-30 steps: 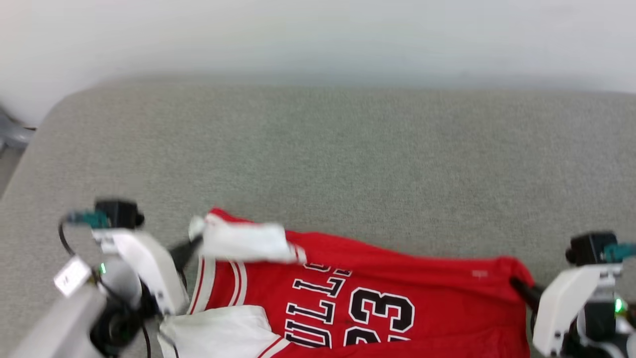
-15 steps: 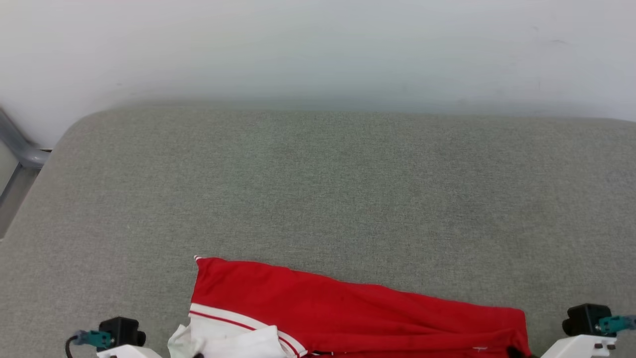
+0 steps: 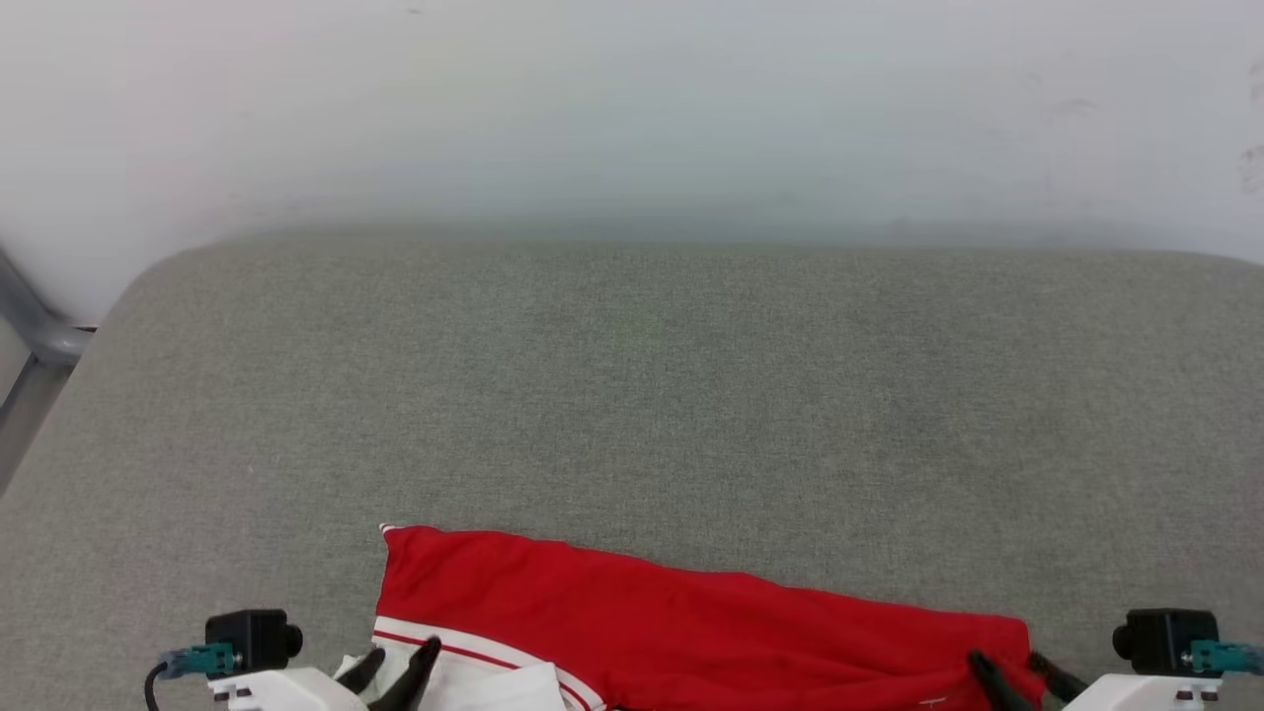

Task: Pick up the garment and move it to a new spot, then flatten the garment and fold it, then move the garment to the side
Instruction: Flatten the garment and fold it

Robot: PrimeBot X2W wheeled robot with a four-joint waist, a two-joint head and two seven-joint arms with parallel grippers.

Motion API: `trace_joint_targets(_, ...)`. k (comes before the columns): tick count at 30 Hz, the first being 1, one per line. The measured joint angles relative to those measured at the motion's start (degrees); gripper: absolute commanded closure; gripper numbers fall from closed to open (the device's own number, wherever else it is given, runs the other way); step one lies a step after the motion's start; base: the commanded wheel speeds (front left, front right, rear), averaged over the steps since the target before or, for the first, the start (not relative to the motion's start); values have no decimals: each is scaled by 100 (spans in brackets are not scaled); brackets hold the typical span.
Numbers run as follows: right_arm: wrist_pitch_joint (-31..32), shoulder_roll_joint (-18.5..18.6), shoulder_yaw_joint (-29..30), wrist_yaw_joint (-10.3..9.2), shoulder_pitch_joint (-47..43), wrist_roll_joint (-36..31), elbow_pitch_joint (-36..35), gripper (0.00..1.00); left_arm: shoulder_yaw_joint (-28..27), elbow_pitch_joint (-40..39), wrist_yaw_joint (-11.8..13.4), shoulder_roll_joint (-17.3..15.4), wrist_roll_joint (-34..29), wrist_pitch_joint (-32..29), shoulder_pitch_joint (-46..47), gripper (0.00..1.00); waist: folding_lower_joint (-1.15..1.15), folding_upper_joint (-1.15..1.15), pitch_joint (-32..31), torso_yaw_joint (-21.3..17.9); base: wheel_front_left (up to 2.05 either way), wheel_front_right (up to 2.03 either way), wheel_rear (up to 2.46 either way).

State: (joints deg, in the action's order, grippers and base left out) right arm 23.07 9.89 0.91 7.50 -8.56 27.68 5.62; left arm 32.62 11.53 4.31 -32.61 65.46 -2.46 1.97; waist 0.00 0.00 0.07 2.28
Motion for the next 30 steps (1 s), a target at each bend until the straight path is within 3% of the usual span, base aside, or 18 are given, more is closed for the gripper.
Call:
trace_joint_targets(6, 37, 92, 163, 0, -1, 37, -313, 0, -116, -305, 31, -47, -532, 708, 221, 0, 0, 0, -96, -6, 0, 0, 0)
trace_joint_targets(15, 959, 321, 595, 0, -104, 49, -498, 0, -246, -795, 545, 49, -1608, 1633, 449, 0, 0, 0, -119, 96, 0, 0, 0)
trace_joint_targets(22, 1284, 253, 578, 0, -119, 58, -417, 0, -528, -1205, 821, 264, -2455, 1736, 439, 0, 1, 0, -28, 298, 0, 0, 0)
trace_joint_targets(30, 1368, 86, 387, 0, -182, 154, 21, 0, -667, -1572, 730, 455, -2921, 1746, 408, 0, 1, 0, 275, 539, 0, 0, 0)
